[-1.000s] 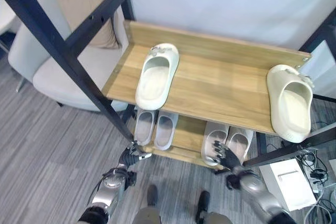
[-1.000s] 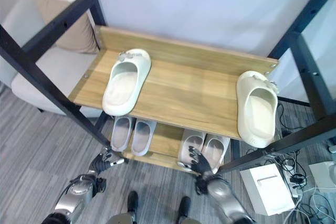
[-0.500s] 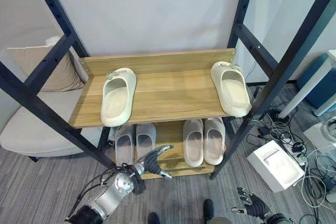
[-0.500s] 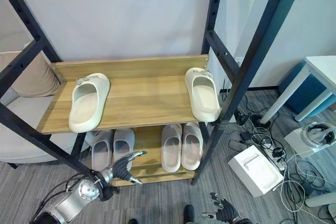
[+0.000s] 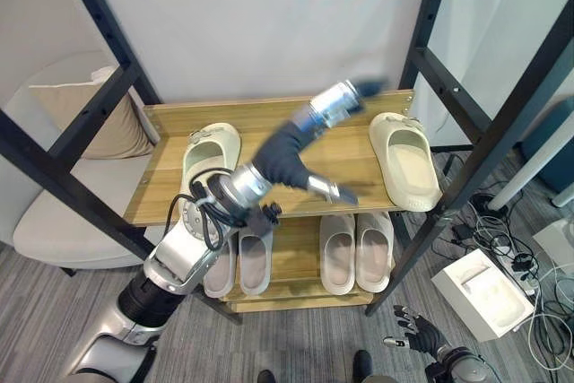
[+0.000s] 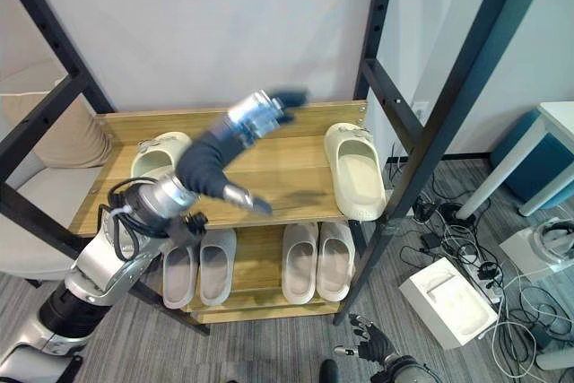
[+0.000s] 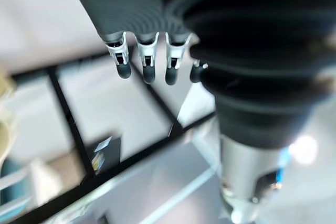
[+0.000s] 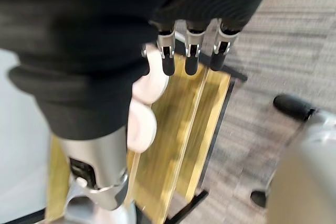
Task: Arrange the slippers neatly on the shoe rack.
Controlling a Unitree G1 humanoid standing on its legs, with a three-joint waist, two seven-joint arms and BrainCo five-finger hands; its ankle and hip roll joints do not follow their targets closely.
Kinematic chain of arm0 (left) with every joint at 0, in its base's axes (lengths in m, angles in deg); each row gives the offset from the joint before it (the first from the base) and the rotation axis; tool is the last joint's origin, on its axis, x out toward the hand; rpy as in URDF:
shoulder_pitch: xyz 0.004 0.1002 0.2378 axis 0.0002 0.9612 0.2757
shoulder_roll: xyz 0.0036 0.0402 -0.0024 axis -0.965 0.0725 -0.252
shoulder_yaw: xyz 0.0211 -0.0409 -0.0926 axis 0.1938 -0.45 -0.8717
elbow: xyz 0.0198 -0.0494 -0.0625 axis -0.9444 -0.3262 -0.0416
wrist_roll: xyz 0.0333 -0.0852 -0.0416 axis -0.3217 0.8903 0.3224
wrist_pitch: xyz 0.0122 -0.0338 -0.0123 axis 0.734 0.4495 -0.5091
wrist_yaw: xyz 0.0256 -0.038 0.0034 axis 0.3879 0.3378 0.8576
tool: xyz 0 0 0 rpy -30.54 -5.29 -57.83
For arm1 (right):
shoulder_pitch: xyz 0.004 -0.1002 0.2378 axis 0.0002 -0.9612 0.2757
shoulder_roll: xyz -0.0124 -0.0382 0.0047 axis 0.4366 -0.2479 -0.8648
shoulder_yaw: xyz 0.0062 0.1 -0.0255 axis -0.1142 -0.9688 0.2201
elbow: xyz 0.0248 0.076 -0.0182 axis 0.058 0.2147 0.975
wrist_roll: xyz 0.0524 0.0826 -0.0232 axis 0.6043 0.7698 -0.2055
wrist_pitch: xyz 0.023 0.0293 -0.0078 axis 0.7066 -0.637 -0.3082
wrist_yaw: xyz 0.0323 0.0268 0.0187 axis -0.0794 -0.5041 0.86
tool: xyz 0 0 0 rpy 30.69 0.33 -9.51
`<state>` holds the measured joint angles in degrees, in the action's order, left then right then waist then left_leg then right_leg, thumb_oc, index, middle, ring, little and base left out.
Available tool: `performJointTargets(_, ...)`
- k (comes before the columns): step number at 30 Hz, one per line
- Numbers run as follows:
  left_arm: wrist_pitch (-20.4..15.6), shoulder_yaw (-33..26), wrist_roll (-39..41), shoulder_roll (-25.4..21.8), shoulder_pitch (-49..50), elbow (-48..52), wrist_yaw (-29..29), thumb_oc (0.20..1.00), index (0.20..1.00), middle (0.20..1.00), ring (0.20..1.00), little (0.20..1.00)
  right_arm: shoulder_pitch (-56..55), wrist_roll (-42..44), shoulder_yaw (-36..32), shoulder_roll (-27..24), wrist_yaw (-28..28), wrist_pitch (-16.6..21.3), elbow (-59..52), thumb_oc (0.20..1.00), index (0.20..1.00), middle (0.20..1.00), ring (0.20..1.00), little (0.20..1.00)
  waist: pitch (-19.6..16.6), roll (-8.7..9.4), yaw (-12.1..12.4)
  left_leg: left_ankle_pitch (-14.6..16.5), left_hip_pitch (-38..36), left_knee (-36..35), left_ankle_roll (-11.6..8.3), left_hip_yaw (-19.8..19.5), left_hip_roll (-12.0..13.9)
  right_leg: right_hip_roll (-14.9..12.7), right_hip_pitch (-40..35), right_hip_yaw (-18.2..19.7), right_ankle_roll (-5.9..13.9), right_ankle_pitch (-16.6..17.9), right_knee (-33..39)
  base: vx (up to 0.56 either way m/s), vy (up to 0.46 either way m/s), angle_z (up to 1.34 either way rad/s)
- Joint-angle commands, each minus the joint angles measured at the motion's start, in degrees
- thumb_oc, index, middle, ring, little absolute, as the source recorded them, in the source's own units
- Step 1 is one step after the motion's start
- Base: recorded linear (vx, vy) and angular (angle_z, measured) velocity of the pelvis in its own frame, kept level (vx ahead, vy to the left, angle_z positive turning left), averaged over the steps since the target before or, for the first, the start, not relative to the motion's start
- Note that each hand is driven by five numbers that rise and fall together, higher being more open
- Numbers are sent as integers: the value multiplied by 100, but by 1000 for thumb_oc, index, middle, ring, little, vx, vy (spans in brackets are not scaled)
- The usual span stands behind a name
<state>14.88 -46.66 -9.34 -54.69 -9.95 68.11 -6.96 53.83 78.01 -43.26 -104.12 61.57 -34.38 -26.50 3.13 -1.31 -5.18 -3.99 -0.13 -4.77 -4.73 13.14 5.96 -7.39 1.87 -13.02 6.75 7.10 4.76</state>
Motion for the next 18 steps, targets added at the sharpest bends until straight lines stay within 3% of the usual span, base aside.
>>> performJointTargets(1, -375, -415, -774, -92, -301, -481, 952, 1000, 1000, 1000, 1000, 1000, 13, 197, 43, 74, 55, 195, -339, 1000, 1000, 1000, 1000, 1000, -68, 248, 16, 37, -99, -23, -255, -62, -6, -278, -370, -26, 532, -123, 24, 42, -12, 2)
performJointTargets(2, -399, -628, -1951, -222, -392, -657, 1530, 1000, 1000, 1000, 1000, 1000, -5, 269, 38, 141, 55, 229, -301, 1000, 1000, 1000, 1000, 1000, -66, 262, 36, 50, -114, -23, -264, -63, -3, -272, -400, -44, 525, -146, 24, 31, -11, 7)
performJointTargets(3, -397, -623, -1975, -218, -391, -654, 1547, 1000, 1000, 1000, 1000, 1000, 0, 270, 40, 141, 55, 233, -295, 1000, 1000, 1000, 1000, 1000, -70, 262, 31, 48, -107, -23, -264, -65, -5, -274, -395, -46, 525, -145, 24, 38, -8, 8)
performJointTargets(4, -293, -760, -2919, -266, -433, -948, 2168, 1000, 1000, 1000, 1000, 1000, -4, 328, 74, 165, 11, 274, -282, 1000, 1000, 1000, 1000, 1000, -78, 269, 31, 53, -102, -23, -268, -60, -3, -272, -394, -54, 526, -156, 24, 29, -3, 8)
performJointTargets(8, 3, -663, -4380, -811, -634, -1842, 2779, 1000, 1000, 1000, 1000, 1000, -32, 503, 50, 135, -84, 365, -317, 1000, 1000, 1000, 1000, 1000, -84, 265, 2, 76, -98, -23, -263, -18, 2, -268, -370, -32, 557, -164, 24, 45, 3, 2)
performJointTargets(11, 212, -526, -4586, -818, -730, -2686, 3107, 1000, 1000, 1000, 1000, 1000, 12, 546, 72, 126, -139, 394, -325, 1000, 1000, 1000, 1000, 1000, -59, 287, -15, 78, -99, -23, -251, 20, 3, -262, -330, 17, 562, -147, 24, 29, 6, -6)
performJointTargets(12, 463, -438, -4926, -876, -791, -3218, 3330, 1000, 1000, 1000, 1000, 1000, 35, 576, 104, 117, -182, 435, -336, 1000, 1000, 1000, 1000, 1000, -40, 301, -35, 86, -106, -23, -239, 37, 8, -250, -311, 56, 565, -148, 24, 34, -4, -11)
performJointTargets(18, 762, -337, -5216, -873, -858, -4053, 3549, 1000, 1000, 1000, 1000, 1000, 64, 631, 164, 101, -207, 477, -349, 1000, 1000, 1000, 1000, 1000, 10, 321, -68, 81, -98, -23, -237, 90, 16, -229, -257, 113, 565, -147, 24, 18, -4, -7)
